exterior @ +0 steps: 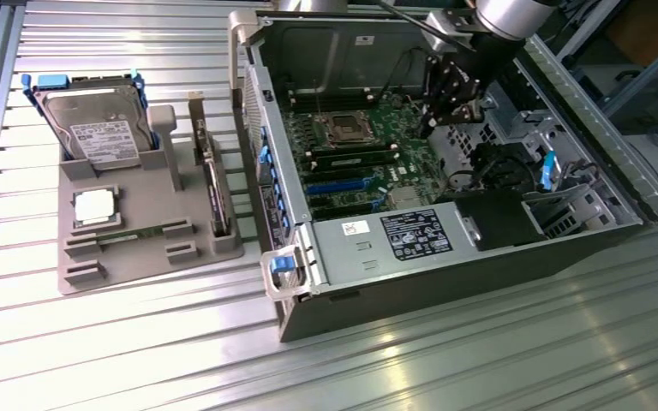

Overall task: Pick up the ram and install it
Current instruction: 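Press down the ram until it locks into place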

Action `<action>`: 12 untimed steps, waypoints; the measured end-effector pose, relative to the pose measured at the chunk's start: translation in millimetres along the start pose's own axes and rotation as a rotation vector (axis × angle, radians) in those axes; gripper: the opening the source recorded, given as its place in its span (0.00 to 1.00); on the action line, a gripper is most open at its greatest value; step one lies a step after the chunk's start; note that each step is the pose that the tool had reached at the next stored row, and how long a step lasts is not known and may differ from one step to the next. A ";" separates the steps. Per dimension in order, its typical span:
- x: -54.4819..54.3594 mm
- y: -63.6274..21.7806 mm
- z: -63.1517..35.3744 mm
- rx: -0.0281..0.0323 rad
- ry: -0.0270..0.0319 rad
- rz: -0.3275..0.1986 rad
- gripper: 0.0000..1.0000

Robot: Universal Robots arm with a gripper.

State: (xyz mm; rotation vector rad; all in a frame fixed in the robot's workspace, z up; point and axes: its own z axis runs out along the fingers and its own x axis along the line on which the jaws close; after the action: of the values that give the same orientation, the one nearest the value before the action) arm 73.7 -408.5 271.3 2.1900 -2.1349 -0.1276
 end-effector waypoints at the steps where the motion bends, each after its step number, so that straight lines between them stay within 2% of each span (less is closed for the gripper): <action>1: 0.1 -3.9 -3.0 0.0000 -0.0001 0.000 0.10; 3: 0.2 -10.2 -16.0 0.0000 -0.0002 0.000 0.10; 5: 0.3 -10.9 -22.2 0.0000 -0.0001 0.000 0.10; 7: 0.3 -10.6 -35.8 0.0000 -0.0003 0.000 0.10; 9: 0.3 -10.2 -41.9 0.0000 -0.0003 0.000 0.10; 10: 0.2 -9.5 -50.8 0.0000 -0.0005 0.000 0.10; 12: 0.2 -8.8 -56.5 0.0000 -0.0005 0.000 0.10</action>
State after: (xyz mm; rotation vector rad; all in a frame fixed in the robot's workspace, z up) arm 89.0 -408.5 326.4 2.1902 -2.1351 -0.1282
